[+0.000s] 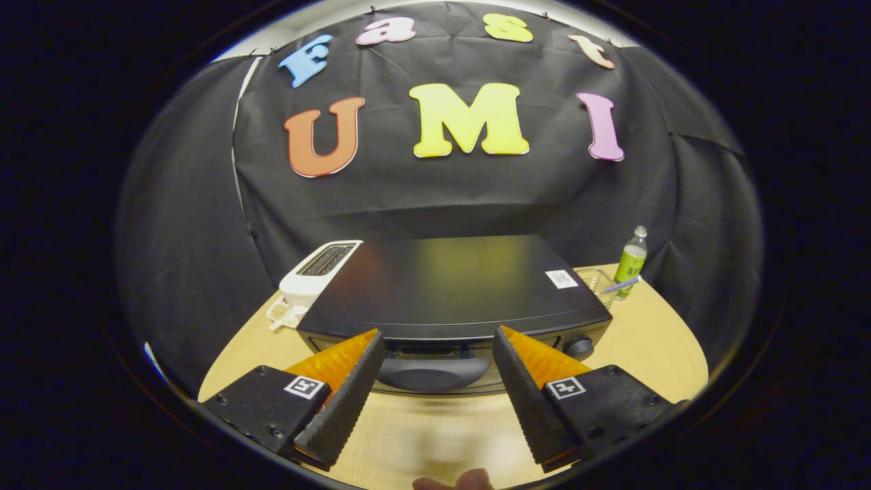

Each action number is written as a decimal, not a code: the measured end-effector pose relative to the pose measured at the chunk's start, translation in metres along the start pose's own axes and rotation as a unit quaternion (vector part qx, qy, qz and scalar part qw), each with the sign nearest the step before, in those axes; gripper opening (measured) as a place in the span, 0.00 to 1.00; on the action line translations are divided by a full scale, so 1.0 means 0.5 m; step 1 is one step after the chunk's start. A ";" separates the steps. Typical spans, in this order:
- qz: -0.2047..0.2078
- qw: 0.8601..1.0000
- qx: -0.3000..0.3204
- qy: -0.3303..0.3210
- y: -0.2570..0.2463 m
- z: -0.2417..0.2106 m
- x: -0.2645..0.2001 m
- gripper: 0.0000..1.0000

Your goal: Open the toaster oven, put the food inside, and close the toaster oven door.

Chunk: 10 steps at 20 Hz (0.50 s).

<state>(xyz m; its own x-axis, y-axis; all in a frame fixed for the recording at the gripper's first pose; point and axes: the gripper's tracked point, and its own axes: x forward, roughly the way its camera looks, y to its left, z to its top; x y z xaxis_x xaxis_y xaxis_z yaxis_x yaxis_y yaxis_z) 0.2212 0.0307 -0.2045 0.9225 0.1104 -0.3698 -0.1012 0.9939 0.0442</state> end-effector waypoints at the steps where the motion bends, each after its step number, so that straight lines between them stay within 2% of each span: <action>1: -0.002 1.000 -0.004 0.008 0.001 -0.010 0.013 1.00; 4: -0.016 1.000 -0.016 0.006 -0.004 -0.018 0.035 1.00; 10: -0.029 0.999 -0.023 -0.007 -0.001 -0.033 0.011 1.00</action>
<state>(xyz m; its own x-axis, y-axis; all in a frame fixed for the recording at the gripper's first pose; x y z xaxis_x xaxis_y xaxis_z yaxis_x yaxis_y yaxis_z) 0.2201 0.0307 -0.2220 0.9325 0.0531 -0.3574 -0.0644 0.9977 -0.0199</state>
